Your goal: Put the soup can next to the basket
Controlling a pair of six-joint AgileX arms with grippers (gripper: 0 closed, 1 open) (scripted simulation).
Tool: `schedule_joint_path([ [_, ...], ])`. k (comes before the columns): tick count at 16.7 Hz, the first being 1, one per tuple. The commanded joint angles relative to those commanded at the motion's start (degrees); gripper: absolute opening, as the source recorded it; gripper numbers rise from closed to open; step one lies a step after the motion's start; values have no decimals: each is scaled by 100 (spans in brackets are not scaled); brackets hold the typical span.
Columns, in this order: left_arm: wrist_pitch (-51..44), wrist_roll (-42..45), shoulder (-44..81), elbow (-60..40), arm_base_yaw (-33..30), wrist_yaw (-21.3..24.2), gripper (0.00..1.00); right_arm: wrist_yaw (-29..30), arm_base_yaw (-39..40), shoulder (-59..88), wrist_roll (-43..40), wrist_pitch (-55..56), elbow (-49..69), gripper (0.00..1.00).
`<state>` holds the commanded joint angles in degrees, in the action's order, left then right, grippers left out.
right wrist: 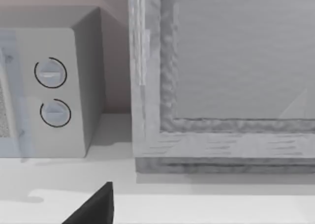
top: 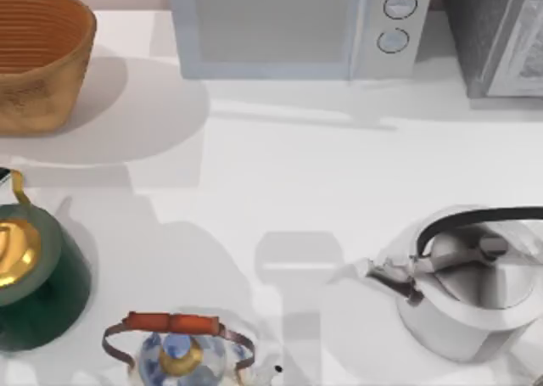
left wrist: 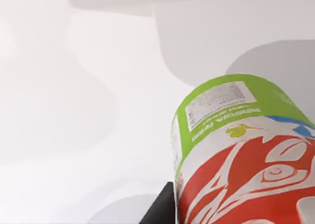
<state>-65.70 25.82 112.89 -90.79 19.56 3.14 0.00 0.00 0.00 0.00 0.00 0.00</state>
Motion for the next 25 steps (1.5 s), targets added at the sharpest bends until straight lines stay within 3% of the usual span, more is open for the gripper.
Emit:
schedule_joint_path([
  [4, 309, -82, 257, 254, 383, -291, 0, 0, 0, 0, 0, 0, 0, 100],
  [18, 481, -83, 309, 381, 388, -298, 0, 0, 0, 0, 0, 0, 0, 100],
  [25, 481, -83, 309, 381, 388, -298, 53, 0, 0, 0, 0, 0, 0, 100],
])
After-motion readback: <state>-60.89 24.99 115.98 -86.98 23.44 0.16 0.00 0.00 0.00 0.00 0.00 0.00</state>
